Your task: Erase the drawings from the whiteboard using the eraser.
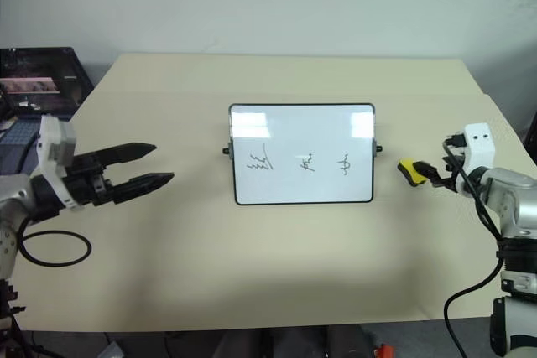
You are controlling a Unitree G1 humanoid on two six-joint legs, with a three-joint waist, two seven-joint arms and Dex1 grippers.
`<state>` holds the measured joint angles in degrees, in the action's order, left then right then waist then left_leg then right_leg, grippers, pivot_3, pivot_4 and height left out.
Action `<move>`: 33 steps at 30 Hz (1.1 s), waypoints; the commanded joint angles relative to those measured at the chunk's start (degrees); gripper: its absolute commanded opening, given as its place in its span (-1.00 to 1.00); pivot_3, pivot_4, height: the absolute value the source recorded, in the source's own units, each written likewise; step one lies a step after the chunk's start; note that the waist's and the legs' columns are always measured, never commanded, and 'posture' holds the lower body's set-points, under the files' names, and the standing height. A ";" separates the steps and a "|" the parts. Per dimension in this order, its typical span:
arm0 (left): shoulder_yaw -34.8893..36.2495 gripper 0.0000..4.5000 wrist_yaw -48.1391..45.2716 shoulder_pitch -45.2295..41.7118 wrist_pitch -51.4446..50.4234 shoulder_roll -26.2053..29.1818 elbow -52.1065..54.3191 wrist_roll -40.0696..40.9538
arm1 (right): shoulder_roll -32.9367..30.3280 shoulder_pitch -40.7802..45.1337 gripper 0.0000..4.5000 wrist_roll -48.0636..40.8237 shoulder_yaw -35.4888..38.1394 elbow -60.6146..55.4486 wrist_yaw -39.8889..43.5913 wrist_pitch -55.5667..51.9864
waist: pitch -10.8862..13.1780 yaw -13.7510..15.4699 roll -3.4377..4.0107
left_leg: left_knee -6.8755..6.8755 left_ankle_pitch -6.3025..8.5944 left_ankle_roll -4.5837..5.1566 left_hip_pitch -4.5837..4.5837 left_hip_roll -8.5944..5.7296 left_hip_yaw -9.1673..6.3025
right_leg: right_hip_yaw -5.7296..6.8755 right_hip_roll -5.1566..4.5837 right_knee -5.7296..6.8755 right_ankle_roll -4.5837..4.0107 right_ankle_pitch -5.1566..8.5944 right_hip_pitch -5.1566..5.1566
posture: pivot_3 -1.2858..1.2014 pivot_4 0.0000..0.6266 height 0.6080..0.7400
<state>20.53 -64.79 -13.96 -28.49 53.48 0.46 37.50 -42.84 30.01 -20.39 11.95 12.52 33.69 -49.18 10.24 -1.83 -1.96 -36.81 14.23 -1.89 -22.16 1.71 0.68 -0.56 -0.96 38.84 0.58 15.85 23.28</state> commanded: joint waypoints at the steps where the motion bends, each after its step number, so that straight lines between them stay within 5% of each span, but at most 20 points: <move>1: 2.07 1.00 -0.95 -0.83 0.01 1.04 1.07 1.06 | 0.47 2.24 0.98 -0.39 -0.17 -1.87 -0.11 -0.70 | 0.00 -0.01 0.00 | 0.00 0.00 0.00 0.00 0.00 0.00 | 0.00 0.00 0.00 0.00 0.00 0.00 | 0.03 -0.52 1.00; 33: 4.20 1.00 1.95 2.47 0.31 -0.56 3.18 1.14 | 3.34 9.07 0.98 6.76 -7.10 12.87 2.01 5.76 | 0.00 0.00 0.00 | -0.01 0.01 0.02 -0.02 -0.01 0.01 | -0.01 0.00 -0.02 -0.04 -0.02 0.01 | 0.03 -0.52 1.00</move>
<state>22.48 -63.08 -11.52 -28.42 52.53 1.81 37.84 -39.14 37.59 -14.10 4.36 25.74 35.03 -44.42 10.24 -1.83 -1.96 -36.82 14.24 -1.88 -22.19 1.70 0.69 -0.57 -0.96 38.83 0.54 15.82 23.30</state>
